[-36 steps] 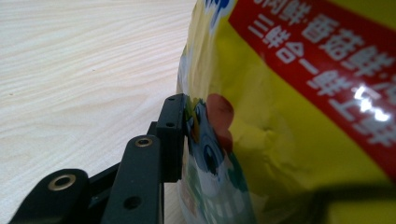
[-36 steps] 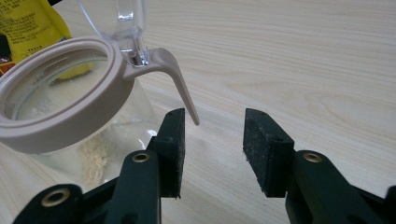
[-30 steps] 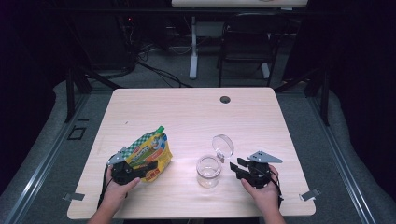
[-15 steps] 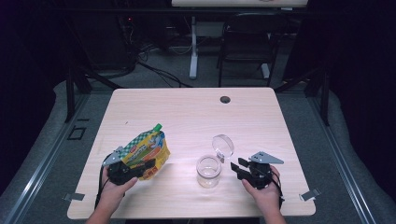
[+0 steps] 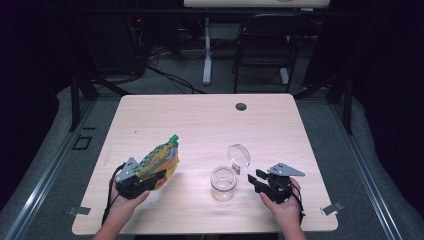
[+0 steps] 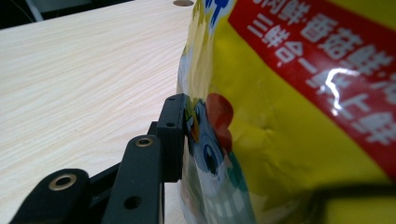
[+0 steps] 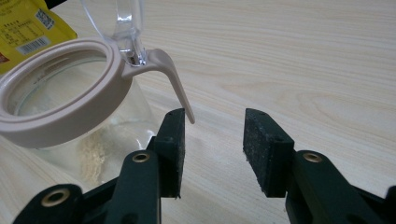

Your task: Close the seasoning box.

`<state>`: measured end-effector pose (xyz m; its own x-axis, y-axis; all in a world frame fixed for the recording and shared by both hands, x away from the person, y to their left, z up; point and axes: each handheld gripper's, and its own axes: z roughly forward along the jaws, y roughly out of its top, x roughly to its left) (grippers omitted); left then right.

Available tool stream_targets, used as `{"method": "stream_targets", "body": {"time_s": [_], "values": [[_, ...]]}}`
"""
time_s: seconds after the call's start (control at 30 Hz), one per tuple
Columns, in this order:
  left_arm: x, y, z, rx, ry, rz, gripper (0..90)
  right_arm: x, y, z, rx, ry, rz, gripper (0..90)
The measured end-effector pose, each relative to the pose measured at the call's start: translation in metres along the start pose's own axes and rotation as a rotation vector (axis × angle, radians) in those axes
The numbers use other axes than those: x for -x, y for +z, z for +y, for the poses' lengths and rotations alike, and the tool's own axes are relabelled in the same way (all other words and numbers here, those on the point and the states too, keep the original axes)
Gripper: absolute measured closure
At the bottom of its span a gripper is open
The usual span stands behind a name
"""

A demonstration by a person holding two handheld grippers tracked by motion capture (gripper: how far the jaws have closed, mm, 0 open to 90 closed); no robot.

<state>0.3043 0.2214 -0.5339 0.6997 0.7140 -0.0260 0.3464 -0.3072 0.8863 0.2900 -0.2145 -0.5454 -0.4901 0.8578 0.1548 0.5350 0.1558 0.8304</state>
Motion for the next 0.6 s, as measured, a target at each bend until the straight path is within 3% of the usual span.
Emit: {"method": "stream_targets", "body": {"time_s": [0.13,0.6], "values": [[0.0028,0.0002,0.0019,-0.003,0.031,0.033,63.9,-0.0003,-0.0005,-0.0009,0.004,0.000,0.000,58.8],[0.0087,0.0038,0.0030,-0.040,0.092,0.076,64.0,0.0011,-0.0023,-0.0016,0.004,0.002,-0.004,58.7]]}}
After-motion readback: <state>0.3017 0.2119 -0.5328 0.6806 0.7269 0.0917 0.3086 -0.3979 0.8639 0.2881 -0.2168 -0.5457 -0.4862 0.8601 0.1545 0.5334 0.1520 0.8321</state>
